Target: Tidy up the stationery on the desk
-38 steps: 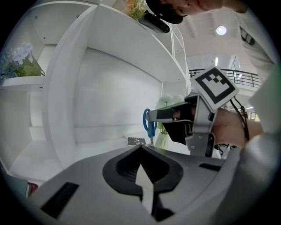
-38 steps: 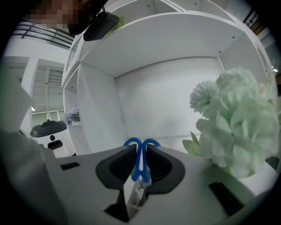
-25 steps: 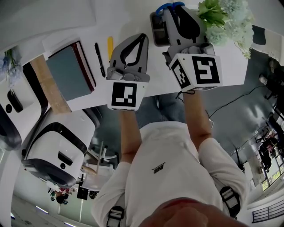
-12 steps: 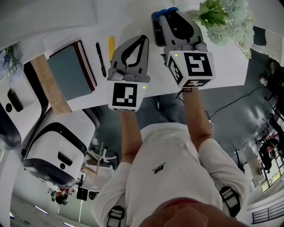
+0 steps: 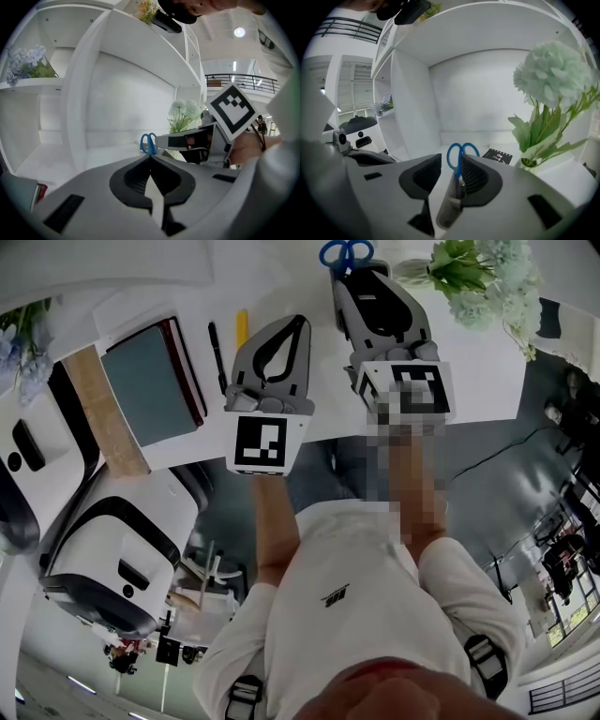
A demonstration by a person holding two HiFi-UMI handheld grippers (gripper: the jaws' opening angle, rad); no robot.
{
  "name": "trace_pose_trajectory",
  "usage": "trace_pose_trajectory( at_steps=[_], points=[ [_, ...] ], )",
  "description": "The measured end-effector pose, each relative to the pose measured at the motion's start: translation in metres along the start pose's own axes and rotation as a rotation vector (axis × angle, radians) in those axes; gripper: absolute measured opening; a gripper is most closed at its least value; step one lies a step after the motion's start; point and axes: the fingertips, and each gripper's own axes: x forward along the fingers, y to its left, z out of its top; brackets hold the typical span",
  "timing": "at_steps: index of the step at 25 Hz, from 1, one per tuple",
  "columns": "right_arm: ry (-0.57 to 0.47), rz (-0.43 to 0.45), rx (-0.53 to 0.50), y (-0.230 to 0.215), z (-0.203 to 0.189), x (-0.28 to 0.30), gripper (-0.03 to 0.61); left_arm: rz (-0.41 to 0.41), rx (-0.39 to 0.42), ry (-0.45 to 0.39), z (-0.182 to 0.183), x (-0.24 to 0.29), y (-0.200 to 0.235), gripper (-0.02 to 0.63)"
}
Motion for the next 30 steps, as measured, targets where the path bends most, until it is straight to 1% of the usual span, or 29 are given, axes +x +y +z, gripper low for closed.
trace_pose_trajectory(
  at_steps=[9, 15, 19, 26, 30],
  points=[
    [0.049, 0.071, -0.022, 0.050, -0.017, 0.005, 0.107, 0.061, -0.035, 0.001, -0.015, -0.030, 0.028, 0.000],
    [0.094, 0.119, -0.035, 0.081, -0.033, 0.016, 0.103, 0.102, -0.044, 0.018, -0.031, -0.047, 0.052, 0.000],
    [0.125, 0.149, -0.039, 0.100, -0.044, 0.026, 0.101, 0.129, -0.065, 0.030, -0.041, -0.056, 0.065, 0.000],
    [0.189, 0.172, -0.013, 0.124, -0.067, 0.044, 0.095, 0.161, -0.066, 0.059, -0.056, -0.062, 0.087, 0.000],
    [0.233, 0.182, 0.001, 0.137, -0.081, 0.053, 0.095, 0.164, -0.063, 0.072, -0.063, -0.063, 0.097, 0.000]
  ],
)
